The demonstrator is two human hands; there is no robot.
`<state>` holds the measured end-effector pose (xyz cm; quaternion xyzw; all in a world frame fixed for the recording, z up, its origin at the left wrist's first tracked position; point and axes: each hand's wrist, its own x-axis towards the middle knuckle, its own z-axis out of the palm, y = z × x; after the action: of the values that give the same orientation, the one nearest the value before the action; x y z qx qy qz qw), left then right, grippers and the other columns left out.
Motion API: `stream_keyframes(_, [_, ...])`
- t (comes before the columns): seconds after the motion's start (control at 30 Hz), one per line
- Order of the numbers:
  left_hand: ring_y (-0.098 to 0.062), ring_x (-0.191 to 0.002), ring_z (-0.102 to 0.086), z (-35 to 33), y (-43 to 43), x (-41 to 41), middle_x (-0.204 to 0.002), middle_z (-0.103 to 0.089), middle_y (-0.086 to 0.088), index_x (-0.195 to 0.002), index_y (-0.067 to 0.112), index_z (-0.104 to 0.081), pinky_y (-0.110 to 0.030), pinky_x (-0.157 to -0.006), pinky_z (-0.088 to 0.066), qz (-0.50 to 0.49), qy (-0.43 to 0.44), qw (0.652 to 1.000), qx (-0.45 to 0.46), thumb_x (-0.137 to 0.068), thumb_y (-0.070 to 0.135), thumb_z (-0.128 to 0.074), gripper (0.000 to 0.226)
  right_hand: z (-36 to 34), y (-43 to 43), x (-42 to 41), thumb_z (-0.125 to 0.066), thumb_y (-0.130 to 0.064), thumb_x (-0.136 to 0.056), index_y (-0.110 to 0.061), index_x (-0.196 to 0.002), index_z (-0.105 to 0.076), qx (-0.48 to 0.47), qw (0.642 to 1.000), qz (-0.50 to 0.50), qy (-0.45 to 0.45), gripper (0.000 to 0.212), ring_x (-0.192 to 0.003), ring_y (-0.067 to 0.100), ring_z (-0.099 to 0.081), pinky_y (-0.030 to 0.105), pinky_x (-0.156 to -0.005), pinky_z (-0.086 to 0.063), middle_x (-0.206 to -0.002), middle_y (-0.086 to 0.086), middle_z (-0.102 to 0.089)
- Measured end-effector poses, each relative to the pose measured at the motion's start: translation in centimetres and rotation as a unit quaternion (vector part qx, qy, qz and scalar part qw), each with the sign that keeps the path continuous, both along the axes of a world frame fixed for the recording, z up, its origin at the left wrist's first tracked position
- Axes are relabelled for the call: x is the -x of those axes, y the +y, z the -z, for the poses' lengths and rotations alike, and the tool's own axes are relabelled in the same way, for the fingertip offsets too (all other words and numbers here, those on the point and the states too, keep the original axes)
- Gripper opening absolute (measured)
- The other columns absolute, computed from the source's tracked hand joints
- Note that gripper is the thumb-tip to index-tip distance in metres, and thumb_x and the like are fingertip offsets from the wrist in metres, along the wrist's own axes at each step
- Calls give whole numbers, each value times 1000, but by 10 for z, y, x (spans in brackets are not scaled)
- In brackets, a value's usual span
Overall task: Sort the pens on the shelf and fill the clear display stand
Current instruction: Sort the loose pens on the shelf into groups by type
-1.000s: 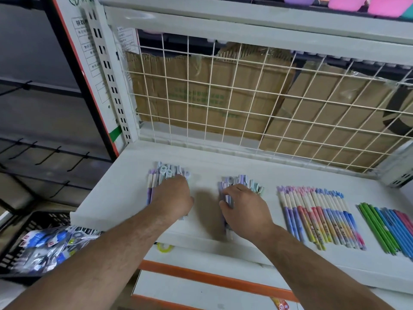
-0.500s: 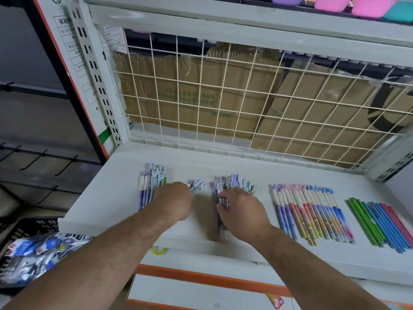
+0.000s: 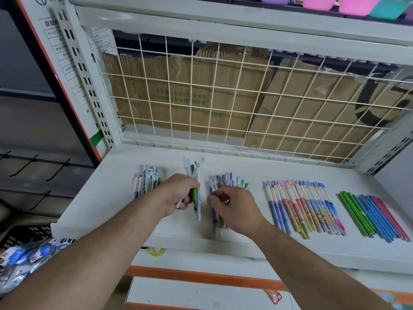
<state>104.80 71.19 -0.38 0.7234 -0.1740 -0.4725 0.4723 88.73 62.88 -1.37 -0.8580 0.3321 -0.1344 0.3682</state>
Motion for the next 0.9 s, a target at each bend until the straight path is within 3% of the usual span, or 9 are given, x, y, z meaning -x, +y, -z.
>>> stream_keyframes(0.07, [-14,-42,-31,-2,0,7,-57,-45,-9,-72,6,-54,-20,-44,-18,-10,40,999,29,-94,3,-53,22,-7,3,0,-69,-37,-93,-18,-85,-69,-78,996,21,-29,20,-51,0,-51,18,-55,-42,-63,-11,-61])
stream_keyframes(0.13, [-15,-47,-31,-3,-1,15,-59,-44,-7,-71,9,-53,-22,-45,-19,0,62,997,46,-93,3,-56,23,-12,5,2,-72,-37,-92,-16,-85,-69,-153,986,38,-49,22,-46,4,-49,21,-47,-40,-60,-9,-60])
stream_keyframes(0.33, [-14,-50,-35,6,-14,33,-64,-49,-8,-94,5,-55,-19,-40,-22,57,75,993,71,-98,10,-56,7,-13,8,18,-77,-18,-88,-6,-90,-64,-219,968,93,-79,18,-43,12,-50,20,-41,-37,-62,3,-63])
stream_keyframes(0.47, [-14,-49,-35,10,-23,45,-64,-50,-6,-93,9,-59,-18,-40,-22,73,84,991,80,-99,11,-53,9,-13,9,31,-70,-13,-93,-6,-92,-65,-223,960,142,-96,9,-45,12,-52,20,-41,-37,-66,4,-63])
stream_keyframes(0.6, [-13,-46,-35,10,-32,56,-68,-48,-7,-98,12,-62,-19,-41,-19,74,97,988,91,-94,10,-54,10,-11,10,40,-69,-19,-94,-16,-94,-65,-178,961,182,-106,5,-51,12,-55,23,-46,-40,-72,5,-68])
stream_keyframes(0.73, [-12,-44,-36,12,-37,62,-83,-50,-13,-112,3,-64,-16,-38,-19,81,115,985,100,-90,12,-60,23,-12,12,48,-71,-23,-94,-19,-97,-62,-130,969,185,-96,10,-52,11,-57,22,-48,-41,-75,8,-71])
stream_keyframes(0.83, [-12,-45,-37,11,-36,63,-76,-53,-10,-111,3,-67,-16,-37,-22,97,115,983,102,-92,14,-62,23,-18,15,52,-72,-23,-93,-17,-94,-64,-124,972,178,-89,10,-45,-2,-52,12,-44,-37,-72,0,-66])
stream_keyframes(0.9, [-11,-47,-40,10,-36,66,-74,-57,-7,-111,6,-68,-17,-38,-24,108,110,983,104,-95,16,-60,21,-22,17,52,-76,-26,-89,-17,-92,-63,-131,971,180,-88,16,-43,0,-51,16,-42,-39,-72,-1,-65])
